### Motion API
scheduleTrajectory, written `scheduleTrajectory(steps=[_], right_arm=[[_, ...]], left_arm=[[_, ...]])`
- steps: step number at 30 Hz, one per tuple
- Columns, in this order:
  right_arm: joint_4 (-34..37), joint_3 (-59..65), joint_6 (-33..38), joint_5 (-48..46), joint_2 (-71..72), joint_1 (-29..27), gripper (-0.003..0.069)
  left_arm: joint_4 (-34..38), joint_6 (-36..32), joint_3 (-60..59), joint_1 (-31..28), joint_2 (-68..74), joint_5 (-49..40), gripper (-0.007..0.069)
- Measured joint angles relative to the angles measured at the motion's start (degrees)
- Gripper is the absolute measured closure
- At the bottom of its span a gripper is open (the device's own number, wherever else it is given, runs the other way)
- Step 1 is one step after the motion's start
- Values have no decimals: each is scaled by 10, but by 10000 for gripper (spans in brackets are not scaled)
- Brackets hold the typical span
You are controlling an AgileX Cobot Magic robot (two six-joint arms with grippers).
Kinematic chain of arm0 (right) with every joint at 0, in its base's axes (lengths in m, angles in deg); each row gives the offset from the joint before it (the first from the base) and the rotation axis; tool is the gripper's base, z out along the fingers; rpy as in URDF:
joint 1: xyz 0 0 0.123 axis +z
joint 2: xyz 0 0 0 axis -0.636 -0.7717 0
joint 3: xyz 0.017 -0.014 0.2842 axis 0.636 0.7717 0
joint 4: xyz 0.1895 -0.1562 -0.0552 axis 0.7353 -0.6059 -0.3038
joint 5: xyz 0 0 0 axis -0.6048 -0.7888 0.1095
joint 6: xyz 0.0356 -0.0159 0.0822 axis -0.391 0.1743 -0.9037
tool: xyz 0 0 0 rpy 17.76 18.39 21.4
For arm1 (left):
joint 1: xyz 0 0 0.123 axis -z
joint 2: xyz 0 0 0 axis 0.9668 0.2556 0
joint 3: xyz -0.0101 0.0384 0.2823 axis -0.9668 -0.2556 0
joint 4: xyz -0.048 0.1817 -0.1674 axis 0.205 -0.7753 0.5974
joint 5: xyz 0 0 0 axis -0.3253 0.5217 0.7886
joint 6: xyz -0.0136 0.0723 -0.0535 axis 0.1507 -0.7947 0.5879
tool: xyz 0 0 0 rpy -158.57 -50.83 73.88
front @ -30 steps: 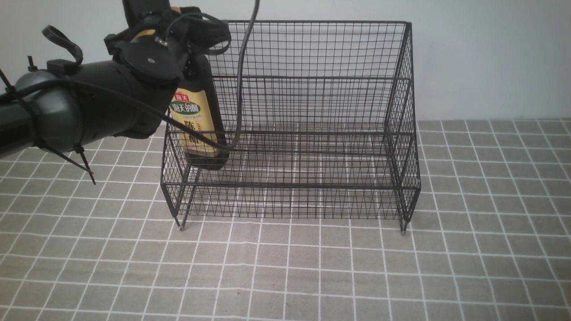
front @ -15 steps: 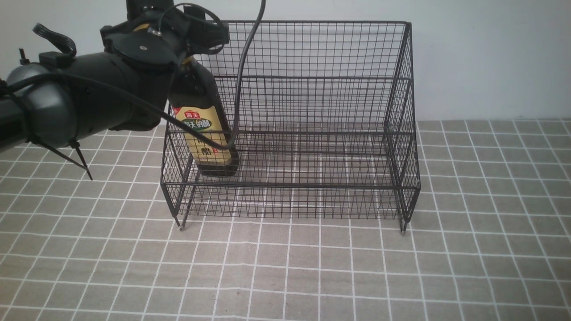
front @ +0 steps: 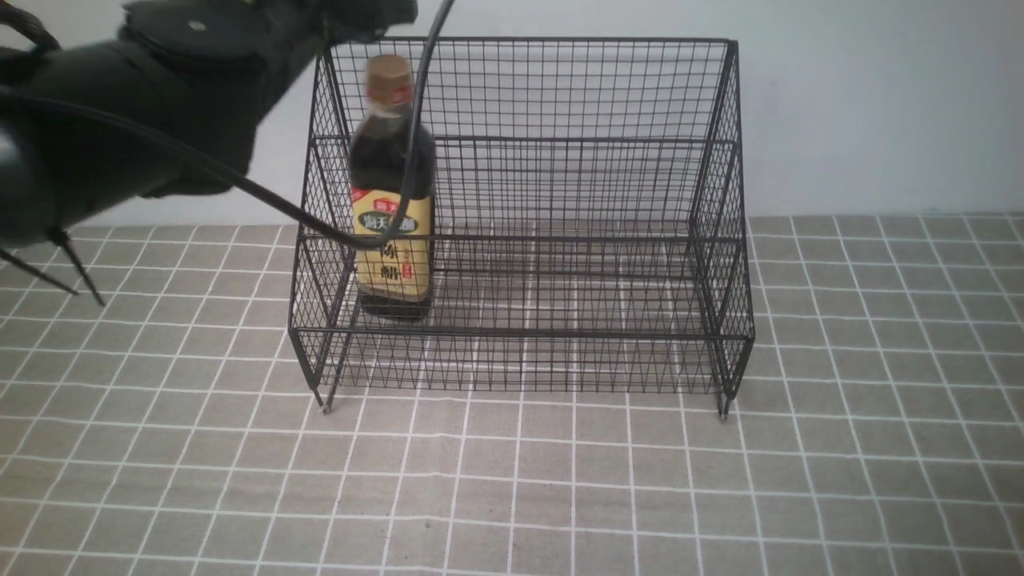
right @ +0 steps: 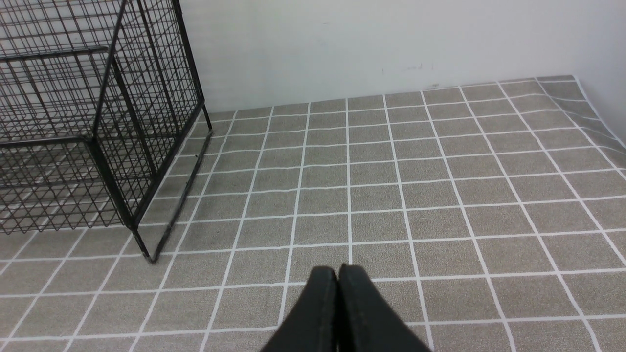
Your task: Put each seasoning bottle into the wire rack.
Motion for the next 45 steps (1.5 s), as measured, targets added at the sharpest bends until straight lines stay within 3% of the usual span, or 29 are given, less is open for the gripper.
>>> scheduleTrajectory(steps=[5, 8, 9, 11, 14, 24, 27, 29, 30, 31, 35, 42, 44, 45], right_arm=[[0, 0, 0, 0, 0, 0, 671], [0, 0, 0, 0, 0, 0, 671], [0, 0, 0, 0, 0, 0, 671], [0, 0, 0, 0, 0, 0, 671], [0, 0, 0, 0, 0, 0, 671], [0, 0, 0, 0, 0, 0, 671], [0, 0, 0, 0, 0, 0, 671], [0, 0, 0, 0, 0, 0, 671], [0, 0, 0, 0, 0, 0, 671], [0, 0, 0, 0, 0, 0, 671], [0, 0, 0, 0, 0, 0, 671], [0, 0, 0, 0, 0, 0, 671], [0, 0, 0, 0, 0, 0, 671], [0, 0, 0, 0, 0, 0, 671]], left_arm=[[25, -21, 0, 0, -38, -61, 293], [112, -125, 0, 0, -86, -137, 400], [125, -132, 0, 0, -88, -140, 414], [210, -215, 0, 0, -110, -153, 508], [249, -315, -3, 0, -131, -153, 609], [259, -487, -40, 0, -135, -122, 631], [262, -450, -48, 0, -135, -85, 631], [265, -369, -50, 0, -136, -64, 631], [265, -361, -50, 0, -136, -64, 631], [266, -302, -50, 0, -141, -66, 631], [266, -198, -50, 0, -167, -117, 631], [250, -86, -50, 0, -220, -420, 631], [188, -37, -49, 0, -228, -557, 631], [188, -37, -49, 0, -228, -557, 631]])
